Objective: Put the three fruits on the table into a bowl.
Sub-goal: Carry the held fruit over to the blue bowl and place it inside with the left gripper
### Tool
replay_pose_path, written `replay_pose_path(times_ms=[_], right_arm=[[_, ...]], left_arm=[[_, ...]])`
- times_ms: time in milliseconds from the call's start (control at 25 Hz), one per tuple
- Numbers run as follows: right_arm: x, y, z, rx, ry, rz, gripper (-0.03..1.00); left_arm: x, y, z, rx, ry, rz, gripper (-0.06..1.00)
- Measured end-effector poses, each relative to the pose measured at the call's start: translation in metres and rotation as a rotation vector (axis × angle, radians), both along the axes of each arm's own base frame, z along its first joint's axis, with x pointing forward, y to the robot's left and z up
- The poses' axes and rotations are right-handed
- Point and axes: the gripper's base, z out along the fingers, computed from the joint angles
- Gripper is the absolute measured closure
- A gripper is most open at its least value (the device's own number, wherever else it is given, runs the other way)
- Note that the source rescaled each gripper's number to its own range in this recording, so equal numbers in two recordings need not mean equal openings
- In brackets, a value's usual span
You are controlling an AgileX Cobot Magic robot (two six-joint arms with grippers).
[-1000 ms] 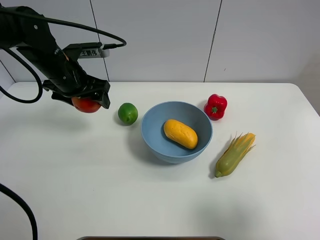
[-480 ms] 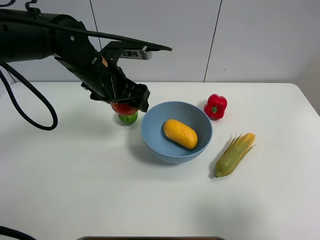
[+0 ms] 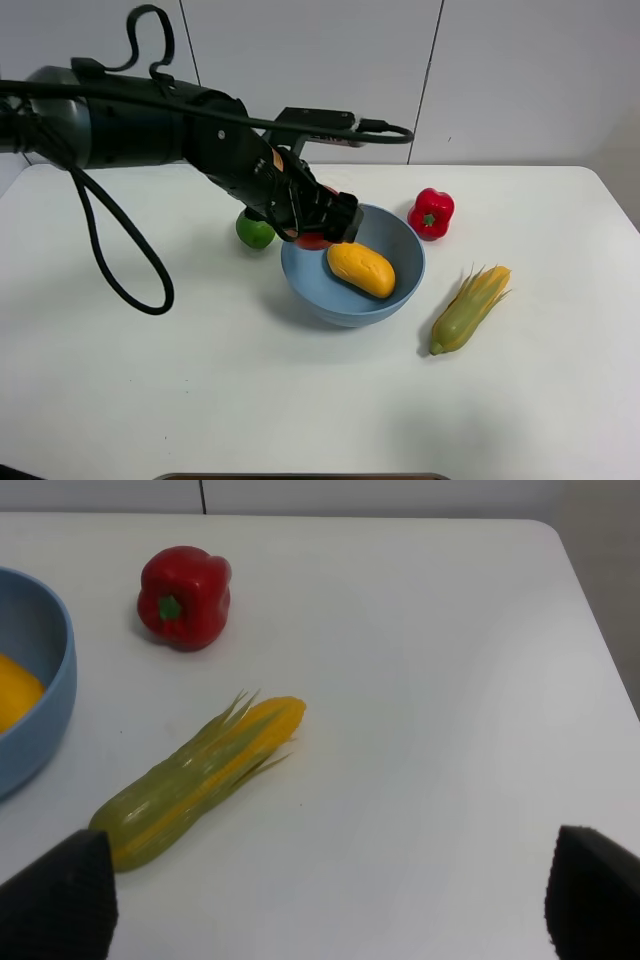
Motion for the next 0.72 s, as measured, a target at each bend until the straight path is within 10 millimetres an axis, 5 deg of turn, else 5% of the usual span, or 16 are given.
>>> replay_pose_path(times_ms=[720], right_arm=[[0.0, 0.0, 0.0, 0.0, 0.0, 0.0, 0.22]], left_arm=[[0.008, -0.017, -0.05, 0.02, 0.015, -0.001, 0.51]])
